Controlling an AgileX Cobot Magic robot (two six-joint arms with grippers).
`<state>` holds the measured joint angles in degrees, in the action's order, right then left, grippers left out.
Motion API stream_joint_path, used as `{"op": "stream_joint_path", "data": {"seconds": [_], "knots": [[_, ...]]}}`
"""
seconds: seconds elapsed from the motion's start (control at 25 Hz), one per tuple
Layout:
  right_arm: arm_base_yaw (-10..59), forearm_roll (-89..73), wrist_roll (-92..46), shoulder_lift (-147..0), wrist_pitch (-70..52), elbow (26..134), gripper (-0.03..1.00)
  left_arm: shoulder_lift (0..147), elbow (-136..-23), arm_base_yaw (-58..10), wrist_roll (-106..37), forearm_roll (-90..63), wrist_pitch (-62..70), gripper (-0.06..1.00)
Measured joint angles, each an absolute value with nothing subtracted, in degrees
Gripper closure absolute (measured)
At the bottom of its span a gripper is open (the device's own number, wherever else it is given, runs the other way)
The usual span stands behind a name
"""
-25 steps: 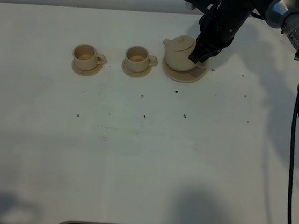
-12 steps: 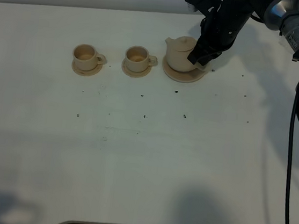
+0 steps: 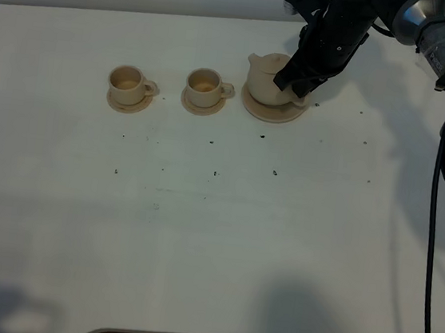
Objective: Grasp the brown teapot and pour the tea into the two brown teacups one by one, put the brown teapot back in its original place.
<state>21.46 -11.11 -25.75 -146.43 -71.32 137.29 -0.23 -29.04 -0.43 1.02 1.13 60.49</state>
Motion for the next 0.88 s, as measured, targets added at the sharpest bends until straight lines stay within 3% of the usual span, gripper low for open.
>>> {"op": "stream_joint_path", "data": {"seconds": [0.88], "knots": [[22.90,-10.89,-22.54,-145.05,-70.07,132.30,0.85,-0.23,-29.04,-0.43,1.02,1.13,60.49,0.58]]}}
